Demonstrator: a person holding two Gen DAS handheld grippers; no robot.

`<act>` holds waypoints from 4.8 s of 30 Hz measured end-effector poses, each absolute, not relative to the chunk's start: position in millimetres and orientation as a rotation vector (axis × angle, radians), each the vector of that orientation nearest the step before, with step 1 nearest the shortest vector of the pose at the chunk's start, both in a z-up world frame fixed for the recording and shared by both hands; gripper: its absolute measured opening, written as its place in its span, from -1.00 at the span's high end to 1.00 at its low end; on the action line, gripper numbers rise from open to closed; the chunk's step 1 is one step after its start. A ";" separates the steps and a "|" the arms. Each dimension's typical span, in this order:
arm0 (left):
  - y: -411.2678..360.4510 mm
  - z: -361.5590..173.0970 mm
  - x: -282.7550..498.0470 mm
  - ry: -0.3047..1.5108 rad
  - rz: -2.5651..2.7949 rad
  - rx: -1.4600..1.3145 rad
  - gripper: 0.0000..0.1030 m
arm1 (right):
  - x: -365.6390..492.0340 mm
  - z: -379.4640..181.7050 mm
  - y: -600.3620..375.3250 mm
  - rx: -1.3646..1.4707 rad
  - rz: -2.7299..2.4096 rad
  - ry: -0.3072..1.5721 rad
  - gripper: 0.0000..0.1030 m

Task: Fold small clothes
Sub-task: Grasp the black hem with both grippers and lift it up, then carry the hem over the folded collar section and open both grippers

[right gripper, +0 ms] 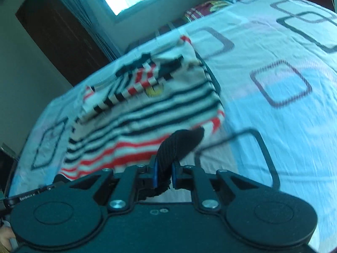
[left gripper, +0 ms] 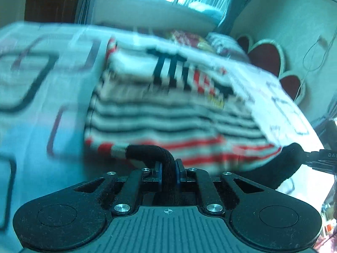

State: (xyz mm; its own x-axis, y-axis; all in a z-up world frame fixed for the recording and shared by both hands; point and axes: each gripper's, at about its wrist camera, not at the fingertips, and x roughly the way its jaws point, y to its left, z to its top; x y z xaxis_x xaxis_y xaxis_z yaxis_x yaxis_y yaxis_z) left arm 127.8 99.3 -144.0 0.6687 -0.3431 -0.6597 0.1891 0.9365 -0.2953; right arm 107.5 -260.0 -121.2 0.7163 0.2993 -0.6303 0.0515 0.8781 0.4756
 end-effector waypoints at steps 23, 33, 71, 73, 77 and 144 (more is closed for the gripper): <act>79.5 -110.2 384.6 0.637 -0.118 -0.273 0.77 | 376.4 -110.8 -294.8 0.555 0.127 0.622 0.76; 74.8 -158.4 479.8 0.788 0.010 -0.265 0.76 | 474.6 -170.3 -301.9 0.608 0.055 0.743 0.63; 77.3 -153.2 503.8 0.699 0.058 -0.061 0.98 | 491.7 -141.0 -275.5 0.164 0.135 0.642 0.85; 81.4 -156.7 506.3 0.694 0.091 -0.071 0.98 | 496.6 -145.7 -274.5 0.160 0.117 0.648 0.85; 83.7 -171.4 508.0 0.777 0.030 -0.082 0.97 | 508.3 -172.3 -273.7 0.177 0.089 0.763 0.82; -0.5 -189.2 443.4 0.777 -0.031 0.023 -1.00 | 449.1 -184.1 -196.0 0.076 0.243 0.736 0.55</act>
